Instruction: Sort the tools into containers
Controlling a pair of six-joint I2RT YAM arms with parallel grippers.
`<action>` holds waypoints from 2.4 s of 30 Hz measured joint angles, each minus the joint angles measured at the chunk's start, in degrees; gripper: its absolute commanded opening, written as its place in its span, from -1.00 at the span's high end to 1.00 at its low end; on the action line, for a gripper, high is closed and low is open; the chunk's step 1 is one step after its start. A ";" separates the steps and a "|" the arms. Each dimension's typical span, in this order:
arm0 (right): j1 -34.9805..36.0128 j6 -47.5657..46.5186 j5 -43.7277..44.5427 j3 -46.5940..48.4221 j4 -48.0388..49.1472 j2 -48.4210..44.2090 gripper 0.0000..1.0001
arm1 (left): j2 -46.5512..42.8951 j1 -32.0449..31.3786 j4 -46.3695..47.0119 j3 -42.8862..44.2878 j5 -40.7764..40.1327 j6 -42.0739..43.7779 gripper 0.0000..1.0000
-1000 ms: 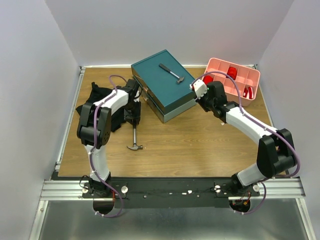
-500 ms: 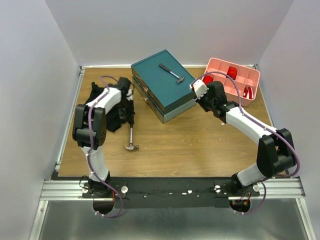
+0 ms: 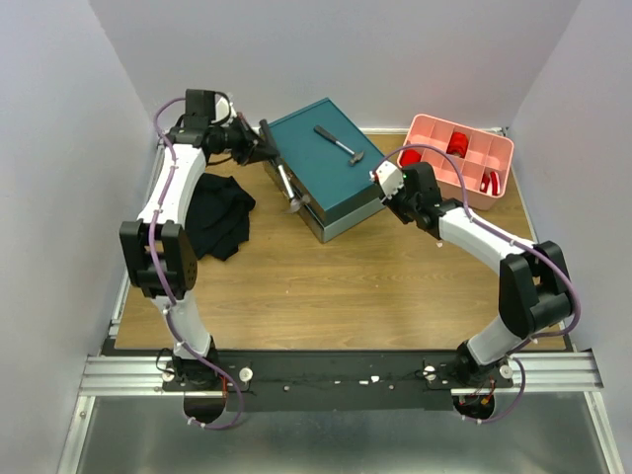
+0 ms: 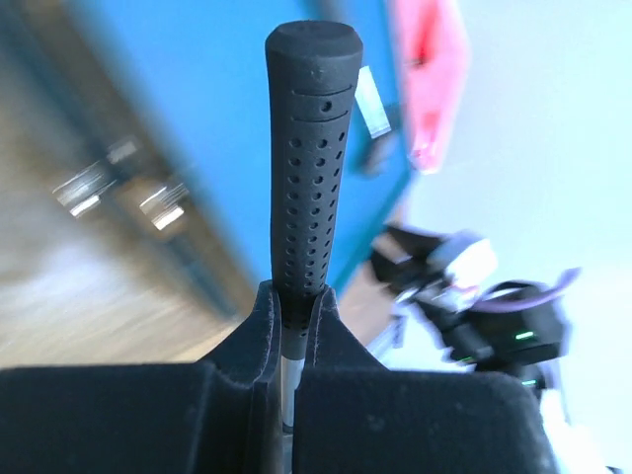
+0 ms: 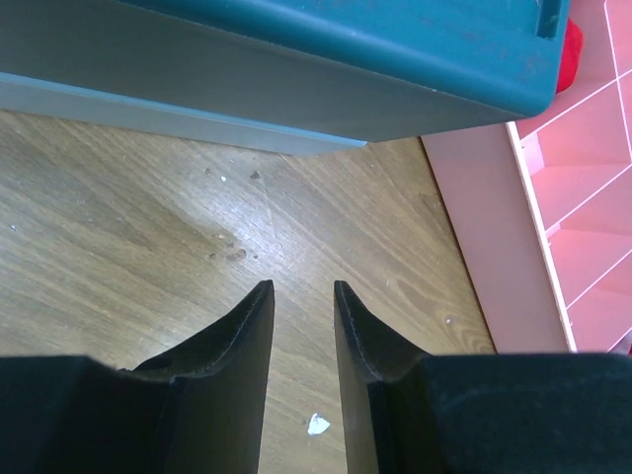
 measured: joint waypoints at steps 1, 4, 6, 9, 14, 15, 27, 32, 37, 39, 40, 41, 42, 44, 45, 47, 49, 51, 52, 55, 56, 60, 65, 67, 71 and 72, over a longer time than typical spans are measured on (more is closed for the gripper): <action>0.00 -0.17 0.02 0.07 0.00 0.15 0.23 | 1.36 -0.81 2.45 1.49 1.05 -2.27 1.00; -0.02 -0.72 0.04 0.17 0.02 0.20 0.23 | 5.42 -3.15 8.24 5.42 2.34 -8.11 1.00; -0.02 -1.05 0.04 0.17 0.00 0.20 0.23 | 8.09 -5.05 10.80 7.78 2.54 -10.60 1.00; -0.02 -1.49 0.04 0.17 0.00 0.17 0.23 | 11.08 -6.91 12.33 11.02 2.58 -13.33 1.00; -0.02 -2.19 0.33 -0.15 -0.02 -0.04 0.23 | 15.43 -8.94 14.14 14.58 2.29 -16.31 1.00; -0.02 -2.47 0.59 -0.42 -0.07 -0.35 0.23 | 15.91 -8.90 14.14 14.56 2.01 -16.83 1.00; -0.02 -3.17 1.16 -1.68 -0.90 -2.25 0.20 | 17.64 -8.94 14.05 13.03 -1.68 -20.68 0.32; -0.02 -3.21 1.18 -1.66 -0.96 -2.25 0.05 | 17.44 -9.35 14.03 11.41 -2.01 -21.11 -0.35; -0.02 -3.56 1.16 -1.64 -0.94 -2.25 -0.03 | 13.25 -8.35 13.29 8.68 -2.19 -20.52 -0.97; -0.02 -3.56 1.16 -1.55 -0.96 -2.25 -0.14 | 11.58 -7.48 13.68 8.39 -2.03 -20.17 -0.97; -0.02 -3.58 1.18 -1.46 -0.98 -2.25 -0.21 | 10.40 -6.84 14.67 7.98 -1.44 -20.06 -0.97; -0.02 -3.58 1.16 -1.38 -0.98 -2.25 -0.30 | 9.44 -6.43 15.52 7.74 -0.83 -19.87 -0.98; -0.02 -3.65 1.16 -1.27 -1.03 -2.25 -0.52 | 8.72 -6.05 16.50 7.56 -0.28 -19.50 -0.97; -0.02 -3.34 1.18 -1.03 -1.11 -2.25 -0.70 | 7.02 -5.03 19.21 6.93 1.95 -18.08 -0.98; -0.02 -2.75 1.22 -0.74 -1.44 -2.40 -0.88 | 6.40 -4.83 19.56 6.93 2.56 -16.59 -0.97; -0.04 -1.81 1.18 -0.24 -2.29 -2.89 -1.00 | 5.07 -4.74 19.50 6.97 3.41 -12.52 -0.97; -0.31 0.39 -0.07 1.29 -4.85 -4.22 -1.00 | 3.63 -4.90 17.18 7.50 3.58 -5.86 -0.97; -0.72 2.75 -1.29 2.86 -6.73 -6.10 -1.00 | 1.68 -5.09 14.53 8.04 2.47 0.07 -0.97; -0.90 4.52 -2.19 3.78 -7.89 -7.45 -1.00 | 0.57 -5.16 12.94 8.13 1.05 3.61 -0.97; -1.18 8.74 -3.48 5.90 -10.49 -12.00 -1.00 | -2.93 -5.46 9.01 7.91 -4.52 12.98 -0.97; -1.20 9.66 -3.54 6.45 -11.32 -13.44 -1.00 | -4.35 -5.55 8.52 7.37 -6.32 15.50 -0.97; -1.20 14.01 -2.89 8.09 -15.19 -18.73 -1.00 | -15.69 -6.25 11.98 -4.17 -20.09 26.27 -0.97; -1.20 18.34 1.18 8.07 -21.22 -23.82 -1.00 | -30.25 -6.60 22.62 -22.91 -33.51 35.08 -0.97; -1.20 20.11 3.50 8.31 -24.83 -25.51 -1.00 | -36.74 -6.67 30.51 -32.85 -36.02 40.15 -0.97; -1.20 21.09 6.38 6.71 -27.30 -28.92 -1.00 | -45.31 -6.69 37.05 -46.99 -35.54 48.33 -0.97; -1.20 21.09 6.78 5.68 -27.30 -30.14 -1.00 | -46.53 -6.69 38.49 -50.16 -34.88 49.27 -0.97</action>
